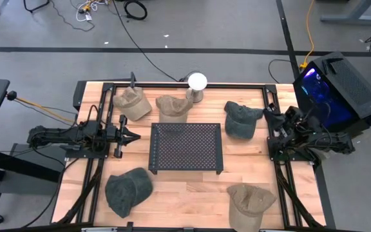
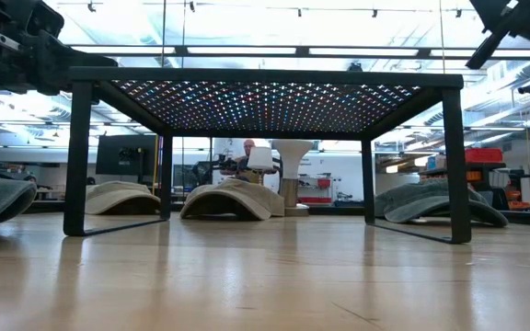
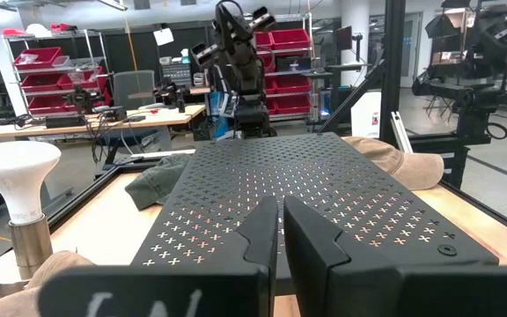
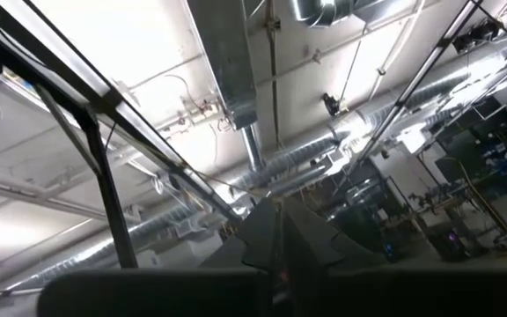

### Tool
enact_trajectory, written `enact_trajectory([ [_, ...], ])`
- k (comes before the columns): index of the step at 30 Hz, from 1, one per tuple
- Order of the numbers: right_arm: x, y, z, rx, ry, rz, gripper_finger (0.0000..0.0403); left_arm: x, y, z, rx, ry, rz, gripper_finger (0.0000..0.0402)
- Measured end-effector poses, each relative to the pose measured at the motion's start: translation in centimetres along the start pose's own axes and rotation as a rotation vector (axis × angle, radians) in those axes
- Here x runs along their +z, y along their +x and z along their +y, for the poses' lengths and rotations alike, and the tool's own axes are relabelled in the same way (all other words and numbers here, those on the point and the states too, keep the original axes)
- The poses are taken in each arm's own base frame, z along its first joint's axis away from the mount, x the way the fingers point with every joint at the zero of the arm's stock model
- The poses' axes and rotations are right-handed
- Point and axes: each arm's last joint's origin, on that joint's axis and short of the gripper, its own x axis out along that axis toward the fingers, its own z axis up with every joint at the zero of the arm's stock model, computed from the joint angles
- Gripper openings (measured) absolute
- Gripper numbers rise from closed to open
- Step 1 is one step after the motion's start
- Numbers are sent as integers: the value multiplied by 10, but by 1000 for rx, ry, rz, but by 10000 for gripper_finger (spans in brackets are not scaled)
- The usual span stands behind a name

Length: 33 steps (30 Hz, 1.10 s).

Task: Pick & Place hat
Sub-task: Put the top black cap on the shelf

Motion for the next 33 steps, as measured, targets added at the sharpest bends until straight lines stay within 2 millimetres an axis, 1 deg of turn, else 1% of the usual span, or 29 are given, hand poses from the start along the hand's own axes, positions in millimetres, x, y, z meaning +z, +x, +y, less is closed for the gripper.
enact_trajectory([
  [10, 36, 13, 18, -12, -22, 28, 25, 0, 0, 0, 0, 0, 0, 30],
  [15, 55, 20, 27, -12, -66, 30, 25, 0, 0, 0, 0, 0, 0, 30],
  [22, 78, 37, 40, -22, -122, 59, 25, 0, 0, 0, 0, 0, 0, 30],
  [28, 91, 56, 49, -44, -157, 124, 25, 0, 0, 0, 0, 0, 0, 30],
  [33, 96, 69, 54, -56, -181, 162, 25, 0, 0, 0, 0, 0, 0, 30],
])
